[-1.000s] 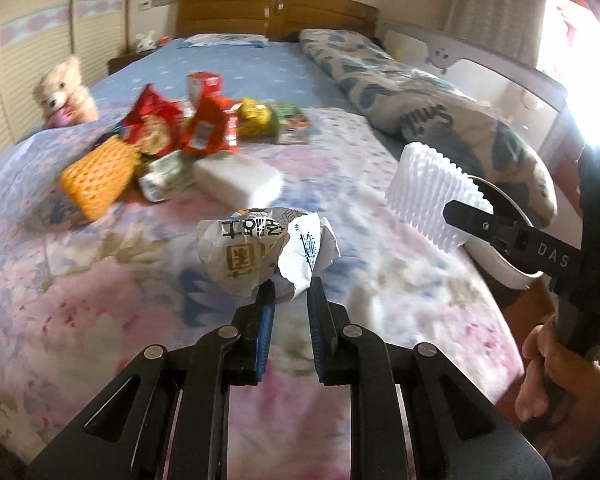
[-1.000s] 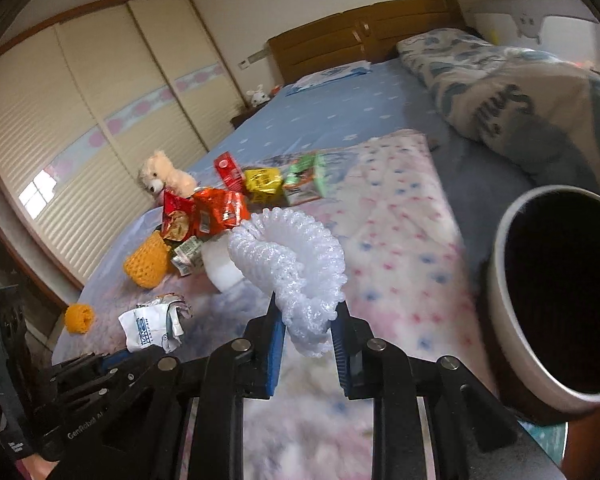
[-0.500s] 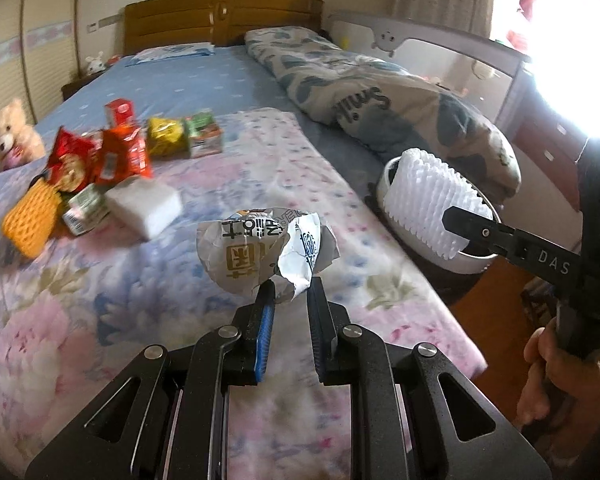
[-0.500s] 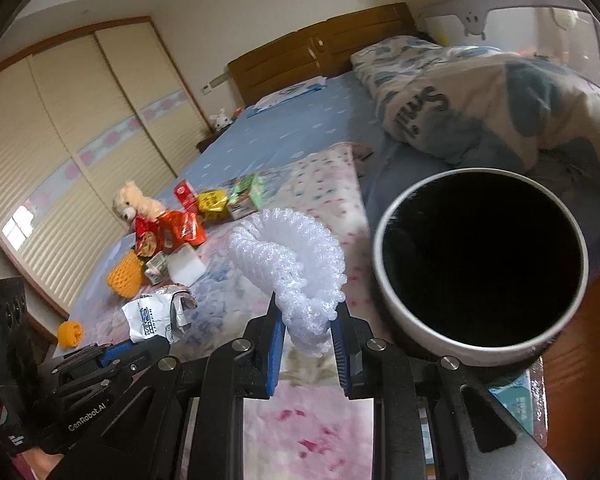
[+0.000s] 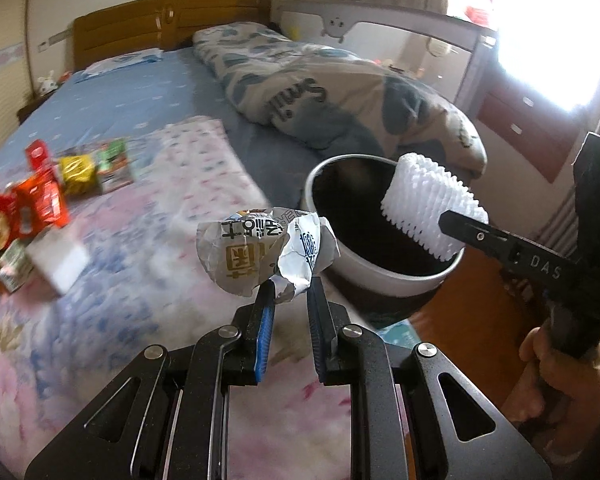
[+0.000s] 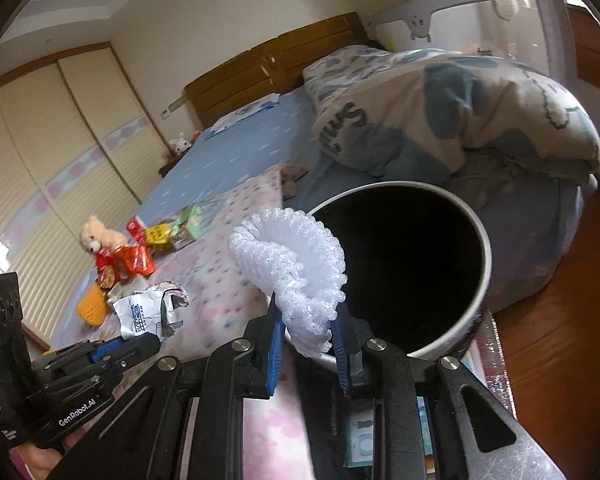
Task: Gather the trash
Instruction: 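Carry the white foam sleeve to the bin and open the right tool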
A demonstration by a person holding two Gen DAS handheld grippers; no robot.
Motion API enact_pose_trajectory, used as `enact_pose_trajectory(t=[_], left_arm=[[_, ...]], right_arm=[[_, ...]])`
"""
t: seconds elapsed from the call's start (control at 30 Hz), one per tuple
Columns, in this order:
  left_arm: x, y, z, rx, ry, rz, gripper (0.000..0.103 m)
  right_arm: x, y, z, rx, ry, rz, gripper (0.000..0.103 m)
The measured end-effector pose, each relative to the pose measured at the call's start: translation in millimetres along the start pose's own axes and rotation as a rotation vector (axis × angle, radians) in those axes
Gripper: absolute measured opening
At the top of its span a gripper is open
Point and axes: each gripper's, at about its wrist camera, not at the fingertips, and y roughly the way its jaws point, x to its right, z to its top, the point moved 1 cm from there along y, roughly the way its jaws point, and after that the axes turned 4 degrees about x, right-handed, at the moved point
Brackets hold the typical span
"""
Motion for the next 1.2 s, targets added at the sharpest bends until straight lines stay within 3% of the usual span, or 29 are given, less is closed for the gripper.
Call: enact_pose_trajectory(t=[0.5,0.83,0.9,0.97,1.0,1.03,1.1,1.2], left_arm=[[51.2,59.4,38.6,-0.059,0.066,-0.089,0.016],[56.2,88.6,42.0,-0.120,0.063,-0.134,0.016],[54.8,91.2,41.1,-0.132,0.059,-0.139,0.021],[51.5,90.5,38.3,-0.135,0.054,-0.127,0.034],[49.5,90.0,37.0,-0.135,0.051,-0.118,0.050],[46.1,87.5,34.6,-0.130,0.045,-0.109,0.057],[38.9,81.9,29.5,-0.118,0.037,-0.094,0.057],[22.9,71.2,19.4,-0.104,0.004,-0.062,0.057]], right_arm=[[49.9,9.0,20.8,-0.010,0.066,-0.044,0.022],[63.9,26.1,27.2,-0.037,0.083,-0.050,0.026],[65.2,30.8,27.4,-0.050,0.077,-0.057,0.026],[67.1,35.7,27.1,-0.063,0.076,-0.067,0.036],[67.9,37.5,27.1,-0.070,0.077,-0.072,0.043],[68.2,38.4,26.6,-0.073,0.079,-0.074,0.050],[68.7,37.9,25.8,-0.072,0.089,-0.075,0.060],[65.9,33.6,24.8,-0.055,0.098,-0.076,0.062]])
